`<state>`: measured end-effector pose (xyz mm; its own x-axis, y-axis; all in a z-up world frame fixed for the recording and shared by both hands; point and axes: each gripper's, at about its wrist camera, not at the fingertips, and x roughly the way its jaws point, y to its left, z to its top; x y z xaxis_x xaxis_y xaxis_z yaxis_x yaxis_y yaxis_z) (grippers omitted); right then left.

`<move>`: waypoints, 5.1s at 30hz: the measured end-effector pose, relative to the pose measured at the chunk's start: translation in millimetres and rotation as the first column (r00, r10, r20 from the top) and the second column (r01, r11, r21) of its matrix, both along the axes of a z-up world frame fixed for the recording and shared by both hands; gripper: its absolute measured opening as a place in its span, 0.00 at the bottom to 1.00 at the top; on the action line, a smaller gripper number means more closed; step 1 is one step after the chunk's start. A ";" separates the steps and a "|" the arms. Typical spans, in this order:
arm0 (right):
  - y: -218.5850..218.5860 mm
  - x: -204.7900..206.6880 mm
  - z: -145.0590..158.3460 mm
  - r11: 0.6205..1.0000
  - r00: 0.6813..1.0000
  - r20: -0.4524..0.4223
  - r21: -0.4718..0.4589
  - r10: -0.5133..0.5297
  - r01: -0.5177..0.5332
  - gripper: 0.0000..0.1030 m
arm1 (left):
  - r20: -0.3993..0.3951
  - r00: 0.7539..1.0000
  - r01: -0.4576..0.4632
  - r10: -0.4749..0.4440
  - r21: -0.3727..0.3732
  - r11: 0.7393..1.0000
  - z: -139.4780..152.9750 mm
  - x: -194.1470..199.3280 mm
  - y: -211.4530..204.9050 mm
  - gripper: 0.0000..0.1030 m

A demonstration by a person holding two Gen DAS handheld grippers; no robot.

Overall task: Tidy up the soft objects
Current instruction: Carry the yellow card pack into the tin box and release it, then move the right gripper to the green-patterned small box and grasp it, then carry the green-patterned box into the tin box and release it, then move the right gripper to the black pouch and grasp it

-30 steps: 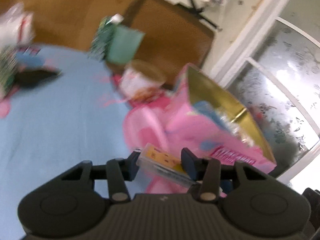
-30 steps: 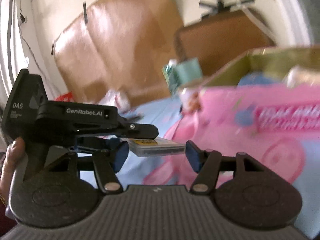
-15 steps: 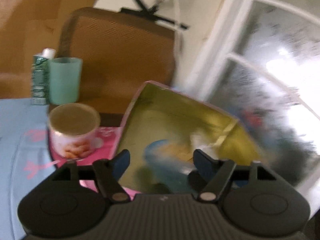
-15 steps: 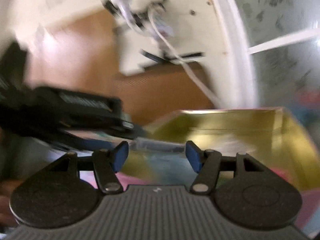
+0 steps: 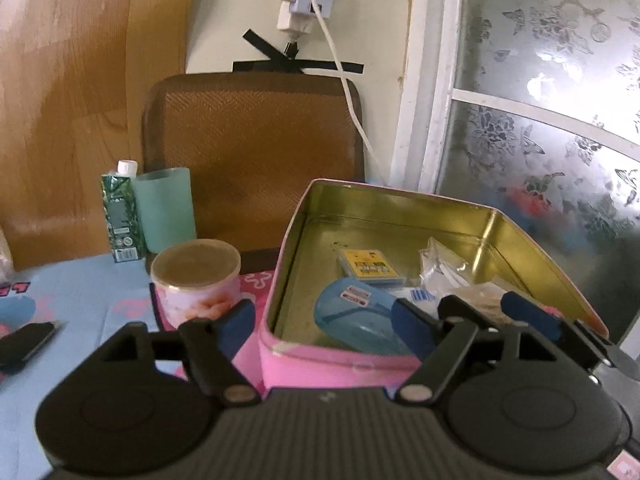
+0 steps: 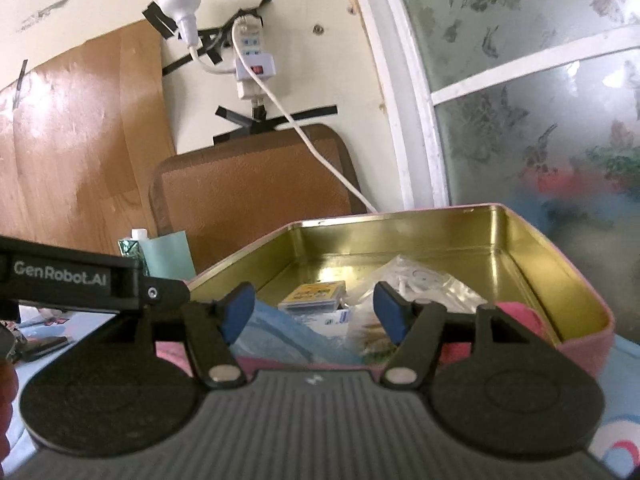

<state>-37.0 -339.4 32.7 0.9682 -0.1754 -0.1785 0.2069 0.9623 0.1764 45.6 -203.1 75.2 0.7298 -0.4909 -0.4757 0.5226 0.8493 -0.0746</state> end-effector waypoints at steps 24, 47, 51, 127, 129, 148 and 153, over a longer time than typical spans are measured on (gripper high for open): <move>91.4 -7.3 -16.4 0.961 0.940 -0.203 0.007 0.273 -0.278 0.72 | -0.056 0.950 -0.297 0.308 0.143 0.944 -50.5 -13.3 144.2 0.83; 197.2 68.6 -19.4 0.846 0.773 -0.392 0.022 0.498 -0.533 0.72 | -0.089 0.786 -0.618 0.612 -0.091 0.781 -61.5 0.5 294.9 0.85; 220.7 89.0 -16.7 0.797 0.735 -0.375 0.014 0.564 -0.604 0.72 | -0.120 0.725 -0.688 0.679 -0.178 0.703 -60.4 -4.8 314.9 0.91; 35.4 -13.0 6.2 0.974 0.981 -0.005 -0.114 0.196 -0.195 0.37 | -0.042 0.980 0.193 -0.196 -0.074 0.979 16.8 0.0 -14.4 0.71; 17.6 6.7 7.8 0.988 0.994 -0.014 -0.109 0.104 -0.105 0.39 | -0.041 0.990 0.136 -0.137 -0.038 0.990 12.3 7.7 -32.1 0.81; 39.2 9.4 -2.6 0.994 0.996 -0.016 -0.061 0.088 -0.089 0.53 | -0.044 0.969 -0.243 0.241 -0.051 0.969 -38.3 -5.9 127.6 0.87; 73.4 9.6 1.2 0.978 0.980 -0.026 -0.065 0.198 -0.199 0.53 | -0.047 0.912 -0.410 0.407 -0.086 0.908 -40.6 -4.4 204.3 0.87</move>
